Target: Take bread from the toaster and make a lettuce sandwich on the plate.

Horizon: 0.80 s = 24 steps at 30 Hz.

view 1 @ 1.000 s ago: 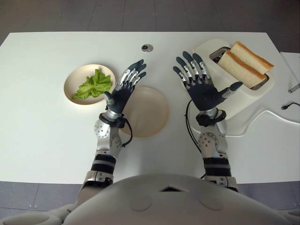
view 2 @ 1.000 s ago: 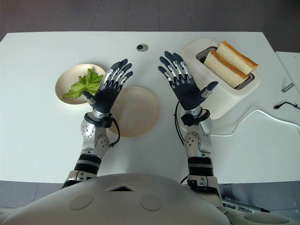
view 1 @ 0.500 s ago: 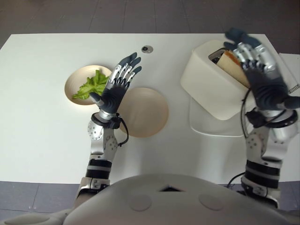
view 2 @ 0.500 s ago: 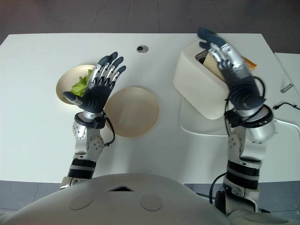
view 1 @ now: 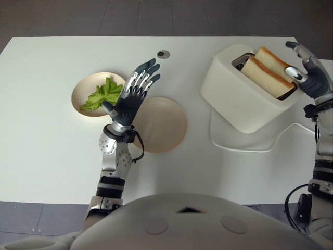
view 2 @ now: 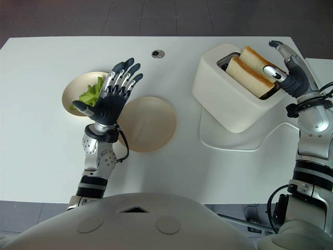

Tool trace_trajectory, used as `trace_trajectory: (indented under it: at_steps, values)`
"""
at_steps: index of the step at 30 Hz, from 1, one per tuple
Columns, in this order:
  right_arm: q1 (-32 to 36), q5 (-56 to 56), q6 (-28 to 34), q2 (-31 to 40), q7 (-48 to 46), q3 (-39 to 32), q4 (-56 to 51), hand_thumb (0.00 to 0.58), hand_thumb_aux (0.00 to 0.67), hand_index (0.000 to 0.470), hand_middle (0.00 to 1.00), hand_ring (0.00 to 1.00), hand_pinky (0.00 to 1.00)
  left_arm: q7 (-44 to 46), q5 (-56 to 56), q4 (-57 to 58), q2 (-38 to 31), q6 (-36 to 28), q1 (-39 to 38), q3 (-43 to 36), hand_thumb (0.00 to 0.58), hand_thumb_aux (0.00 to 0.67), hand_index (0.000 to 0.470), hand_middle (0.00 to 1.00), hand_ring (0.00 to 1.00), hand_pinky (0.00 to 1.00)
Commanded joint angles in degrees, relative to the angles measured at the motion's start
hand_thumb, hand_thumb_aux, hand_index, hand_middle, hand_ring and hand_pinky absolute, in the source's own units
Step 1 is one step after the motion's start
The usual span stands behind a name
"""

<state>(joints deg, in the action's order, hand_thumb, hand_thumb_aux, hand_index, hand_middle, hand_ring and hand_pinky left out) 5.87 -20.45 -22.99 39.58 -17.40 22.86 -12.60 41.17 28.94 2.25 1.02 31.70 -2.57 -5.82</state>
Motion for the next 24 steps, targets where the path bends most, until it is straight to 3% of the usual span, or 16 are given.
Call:
trace_trajectory:
  at_steps: [1,2,4,7,9,10,11,12,13,14,15,16,17,19,20,24]
  values:
    - [-0.18,-0.46,0.45,2.65,1.49,-2.27,-3.78,0.000,0.000,0.000,0.00,0.00,0.00,-0.02,0.31,0.83,0.36,-0.90,0.22,0.43,0.000,0.000,0.000,0.00,0.00,0.00]
    - [-0.37,-0.42,0.47,3.12,1.77,-2.79,-4.55,0.009,0.005,0.004,0.00,0.00,0.00,-0.02,0.08,0.96,0.38,-0.81,0.28,0.44,0.000,0.000,0.000,0.00,0.00,0.00]
    - [-0.61,0.31,0.30,3.89,1.99,-3.57,-5.48,0.116,0.071,0.050,0.00,0.00,0.00,-0.02,-0.21,1.04,0.40,-0.62,0.20,0.45,0.000,0.000,0.000,0.00,0.00,0.00]
    - [-1.60,1.92,-0.04,4.81,1.60,-3.96,-6.02,0.066,0.039,0.028,0.00,0.00,0.00,-0.17,-0.21,1.00,0.47,-0.56,0.01,0.51,0.000,0.000,0.000,0.00,0.00,0.00]
    - [-2.13,2.50,-0.18,5.30,1.65,-4.26,-6.82,0.116,0.071,0.050,0.00,0.00,0.00,-0.19,-0.15,1.14,0.55,-0.50,-0.03,0.55,0.000,0.000,0.000,0.00,0.00,0.00]
    - [-2.46,2.84,-0.18,5.51,1.59,-4.42,-6.87,0.230,0.150,0.105,0.00,0.00,0.00,-0.19,-0.16,1.17,0.60,-0.55,0.01,0.52,0.000,0.000,0.000,0.00,0.00,0.00]
    - [-2.72,3.13,-0.22,5.66,1.58,-4.62,-6.79,0.456,0.360,0.253,0.00,0.00,0.00,-0.18,-0.21,1.19,0.63,-0.59,0.04,0.52,0.000,0.000,0.000,0.00,0.00,0.00]
    - [-2.84,3.47,-0.41,5.69,1.74,-4.67,-6.42,0.519,0.452,0.317,0.00,0.00,0.00,-0.13,-0.30,1.24,0.65,-0.55,0.02,0.51,0.000,0.000,0.000,0.00,0.00,0.00]
    - [-2.85,3.98,-0.63,5.69,1.80,-4.68,-5.90,0.576,0.615,0.431,0.00,0.00,0.00,-0.09,-0.36,1.29,0.65,-0.51,0.00,0.53,0.000,0.000,0.000,0.00,0.00,0.00]
    - [-2.79,4.93,-1.04,5.61,1.79,-4.65,-5.09,0.580,0.670,0.470,0.00,0.00,0.00,-0.07,-0.40,1.35,0.64,-0.45,-0.03,0.57,0.000,0.000,0.000,0.00,0.00,0.00]
    - [-2.17,6.97,-1.58,5.24,1.61,-4.26,-4.30,0.580,0.670,0.470,0.04,0.04,0.04,-0.12,-0.47,1.43,0.66,-0.38,0.01,0.64,0.000,0.000,0.000,0.00,0.00,0.00]
    - [-1.31,8.16,-2.00,5.08,2.34,-3.60,-3.95,0.580,0.670,0.470,0.13,0.13,0.13,-0.29,-0.86,1.53,0.61,0.01,0.08,0.80,0.000,0.000,0.000,0.00,0.00,0.00]
    - [-0.35,9.45,-2.31,5.01,3.25,-2.82,-3.43,0.580,0.670,0.470,0.33,0.33,0.33,-0.81,-2.10,1.86,0.33,1.27,0.37,1.39,0.000,0.000,0.000,0.00,0.00,0.00]
    - [1.00,11.18,-2.72,4.51,4.72,-1.85,-1.78,0.580,0.670,0.470,0.87,0.87,0.87,-3.27,-5.01,2.14,-1.08,2.90,1.78,3.99,0.000,0.000,0.000,0.00,0.00,0.00]
    - [1.83,11.76,-3.14,4.26,5.30,-1.84,-1.44,0.580,0.670,0.470,1.00,1.00,1.00,-5.72,-7.94,2.51,-2.15,3.87,2.79,6.00,0.000,0.000,0.000,0.00,0.00,0.00]
    - [5.31,14.65,-6.84,2.31,8.13,-1.25,0.59,0.580,0.670,0.470,1.00,1.00,1.00,-25.30,-31.52,7.45,-10.33,0.18,8.36,15.21,0.000,0.000,0.000,0.00,0.00,0.00]
